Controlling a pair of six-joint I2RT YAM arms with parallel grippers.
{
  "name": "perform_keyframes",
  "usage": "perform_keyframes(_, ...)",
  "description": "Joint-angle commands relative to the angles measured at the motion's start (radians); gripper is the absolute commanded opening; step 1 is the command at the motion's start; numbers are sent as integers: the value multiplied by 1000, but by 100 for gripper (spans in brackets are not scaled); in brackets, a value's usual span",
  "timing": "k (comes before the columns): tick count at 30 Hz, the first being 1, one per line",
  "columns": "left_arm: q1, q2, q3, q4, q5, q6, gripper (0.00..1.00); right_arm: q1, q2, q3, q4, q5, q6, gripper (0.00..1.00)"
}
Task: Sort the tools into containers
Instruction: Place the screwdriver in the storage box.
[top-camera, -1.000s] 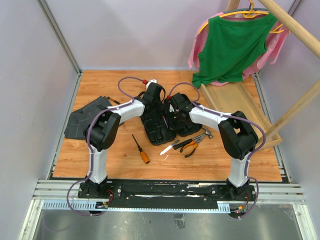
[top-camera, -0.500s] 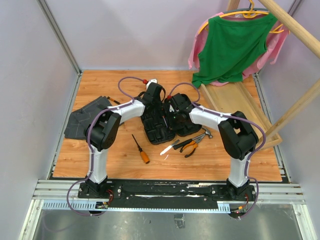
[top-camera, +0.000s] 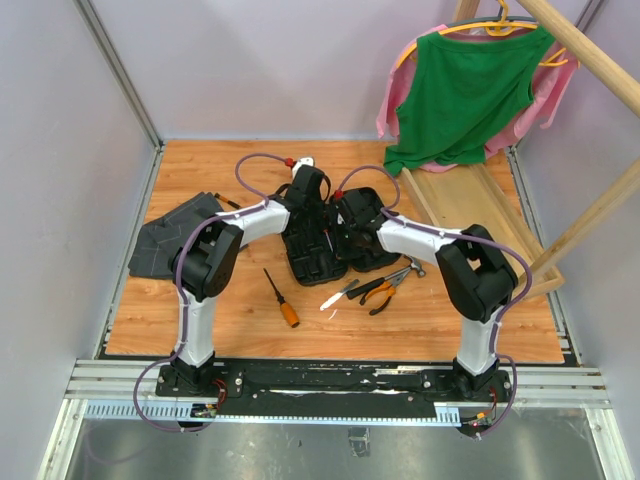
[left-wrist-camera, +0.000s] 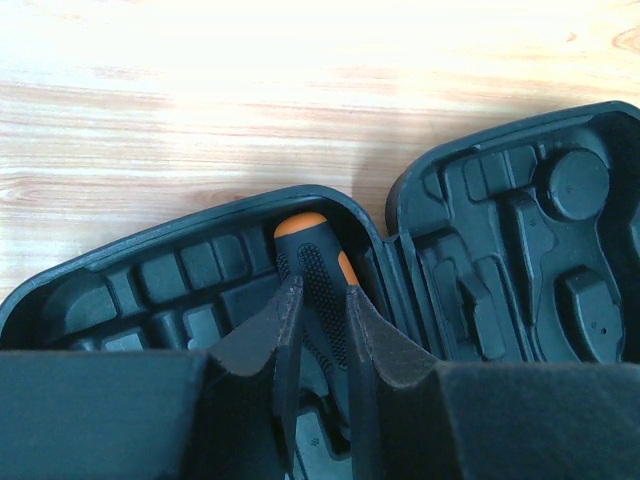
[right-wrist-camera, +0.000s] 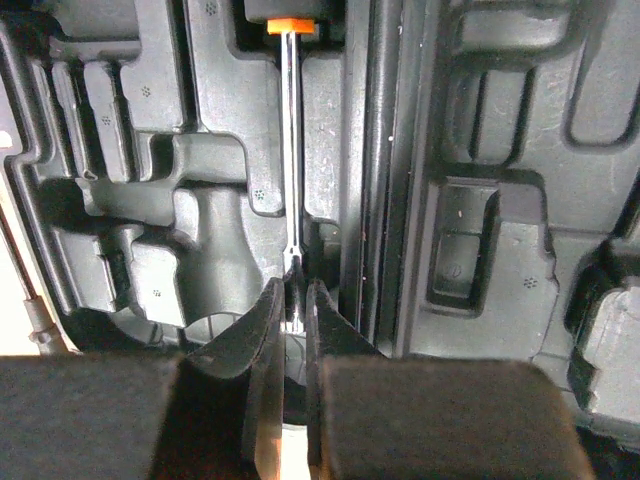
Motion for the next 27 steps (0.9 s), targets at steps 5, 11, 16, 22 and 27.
perform_keyframes(5, -16, 90, -172, -329, 20, 53, 23, 35, 77, -202, -290, 216, -96, 1)
perform_keyframes(11, -47, -1, -176, -319, 45, 50, 23, 70, -50, -164, -298, 126, -97, 0)
perform_keyframes(16, -50, -49, -152, -329, 64, 50, 24, 70, -80, -144, -250, 35, -88, 5)
perform_keyframes(22, -50, -93, -157, -338, 49, 48, 25, 70, -165, -131, -231, 16, -86, 33)
perform_keyframes(27, -50, -121, -171, -322, 59, 45, 25, 69, -238, -128, -207, 14, -94, 44)
